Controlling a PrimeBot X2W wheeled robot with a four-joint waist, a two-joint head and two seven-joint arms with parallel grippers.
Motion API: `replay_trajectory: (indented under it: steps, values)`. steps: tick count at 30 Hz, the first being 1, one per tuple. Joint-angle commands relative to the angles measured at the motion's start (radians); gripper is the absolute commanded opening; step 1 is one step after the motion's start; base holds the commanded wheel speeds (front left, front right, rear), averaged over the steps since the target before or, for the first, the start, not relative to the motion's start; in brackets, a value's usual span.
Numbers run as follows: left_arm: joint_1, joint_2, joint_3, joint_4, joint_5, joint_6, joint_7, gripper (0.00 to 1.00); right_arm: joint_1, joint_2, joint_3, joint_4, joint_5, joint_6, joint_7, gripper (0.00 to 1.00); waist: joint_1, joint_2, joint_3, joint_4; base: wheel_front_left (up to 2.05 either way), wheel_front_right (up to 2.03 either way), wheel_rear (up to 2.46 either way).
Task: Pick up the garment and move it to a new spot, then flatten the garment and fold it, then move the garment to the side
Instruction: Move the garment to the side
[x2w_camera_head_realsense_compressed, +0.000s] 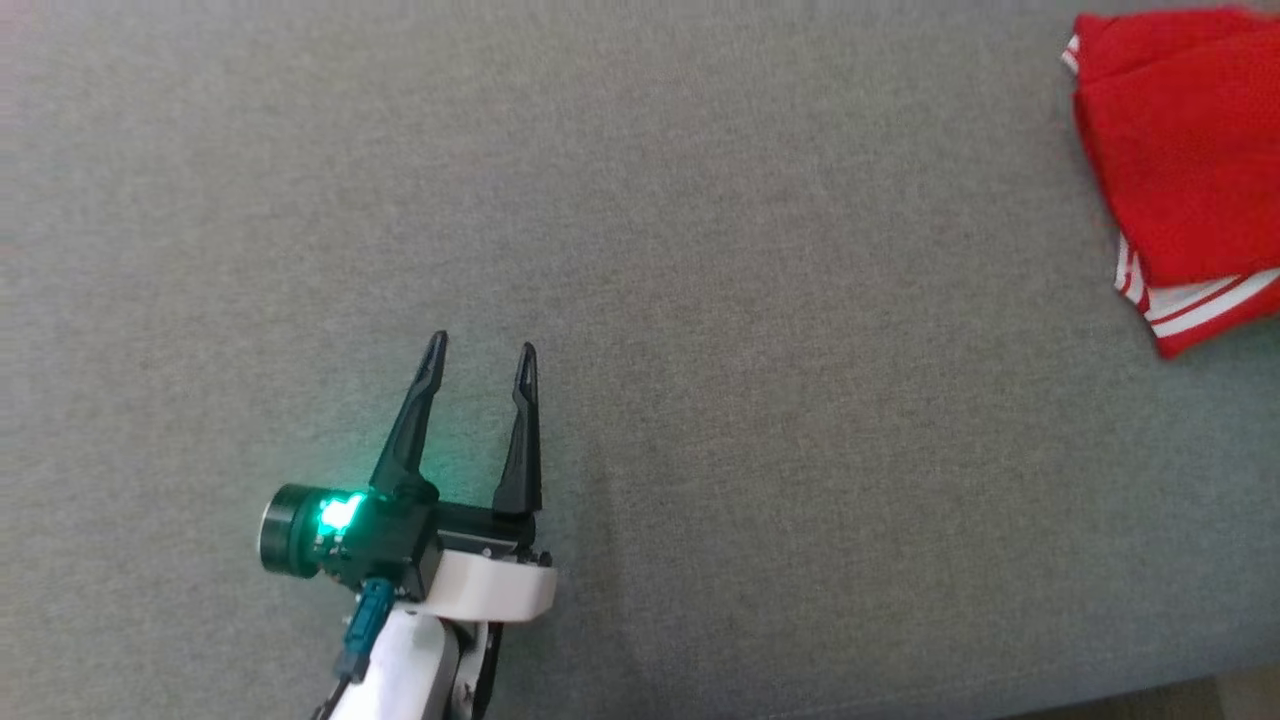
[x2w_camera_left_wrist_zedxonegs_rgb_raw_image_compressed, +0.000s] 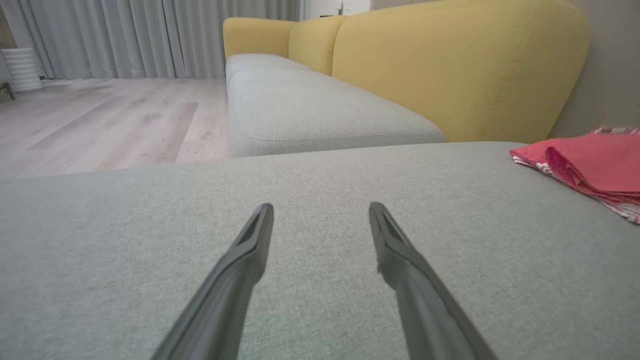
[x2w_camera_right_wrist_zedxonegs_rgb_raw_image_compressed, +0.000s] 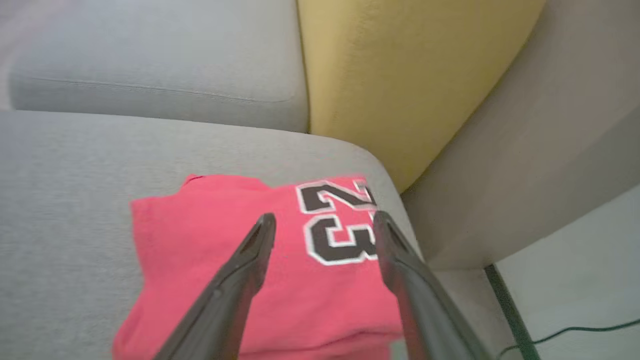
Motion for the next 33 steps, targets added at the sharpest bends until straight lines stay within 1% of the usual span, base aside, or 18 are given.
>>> replay_trajectory:
  steps: [1,5,8,9,11,12,13,16,19,21,23,27,29,33]
  values:
    - [0.006,-0.005,0.024,-0.023,0.000,-0.005,-0.006,1.00,0.051,0.020,-0.003,-0.056,-0.035,-0.001,0.010,1.00,0.0001,0.0000,-0.045,0.012,0.00,0.00,0.00]
    - [0.039,-0.005,0.027,-0.014,-0.001,-0.009,-0.006,1.00,0.107,0.160,0.022,-0.091,-0.087,-0.001,-0.027,1.00,0.0001,0.0000,-0.115,0.025,0.00,0.00,0.00]
    - [0.075,-0.005,0.029,-0.011,-0.001,-0.011,-0.006,1.00,0.157,0.265,0.080,-0.082,-0.111,-0.001,-0.081,1.00,0.0001,0.0000,-0.174,0.037,0.00,0.00,0.00]
    - [0.075,-0.005,0.029,-0.011,-0.001,-0.011,-0.006,1.00,0.157,0.265,0.080,-0.082,-0.111,-0.001,-0.081,1.00,0.0001,0.0000,-0.174,0.037,0.00,0.00,0.00]
    - [0.098,-0.005,0.035,-0.007,0.001,-0.011,-0.006,1.00,0.186,0.327,0.128,-0.063,-0.120,-0.001,-0.131,1.00,0.0001,0.0000,-0.207,0.046,0.00,0.00,0.00]
    - [0.120,-0.005,0.044,-0.007,0.004,-0.011,-0.006,1.00,0.207,0.390,0.182,-0.038,-0.132,-0.001,-0.199,1.00,0.0001,0.0000,-0.234,0.055,0.00,0.00,0.00]
    - [0.130,-0.005,0.049,-0.007,0.005,-0.010,-0.006,1.00,0.214,0.424,0.207,-0.021,-0.141,-0.001,-0.238,1.00,0.0001,0.0000,-0.246,0.060,0.00,0.00,0.00]
    - [0.159,-0.005,0.067,-0.010,-0.009,-0.003,-0.006,1.00,0.228,0.517,0.294,0.033,-0.161,-0.001,-0.372,1.00,0.0001,0.0000,-0.272,0.075,0.00,0.00,0.00]
    - [0.182,-0.005,0.078,-0.011,-0.041,0.006,-0.006,1.00,0.243,0.588,0.353,0.102,-0.184,-0.001,-0.513,1.00,0.0001,0.0000,-0.299,0.098,0.00,0.00,0.00]
    - [0.192,-0.005,0.084,-0.019,-0.050,0.014,-0.006,1.00,0.257,0.635,0.354,0.133,-0.187,-0.001,-0.561,1.00,0.0001,0.0000,-0.317,0.112,0.00,0.00,0.00]
    - [0.204,-0.005,0.088,-0.035,-0.054,0.018,-0.006,1.00,0.279,0.671,0.318,0.135,-0.207,-0.001,-0.572,1.00,0.0001,0.0000,-0.337,0.124,0.00,0.00,0.00]
    - [0.247,-0.005,0.099,-0.068,-0.044,0.029,-0.006,1.00,0.372,0.728,0.197,0.005,-0.317,-0.001,-0.573,1.00,0.0001,0.0000,-0.375,0.139,0.00,0.00,0.00]
    - [0.269,-0.005,0.109,-0.087,-0.038,0.035,-0.006,1.00,0.421,0.746,0.178,-0.065,-0.372,-0.001,-0.573,1.00,0.0001,0.0000,-0.388,0.142,0.00,0.00,0.00]
    - [0.302,-0.005,0.130,-0.115,-0.028,0.036,-0.006,1.00,0.493,0.773,0.153,-0.160,-0.430,-0.001,-0.573,1.00,0.0001,0.0000,-0.407,0.141,0.00,0.00,0.00]
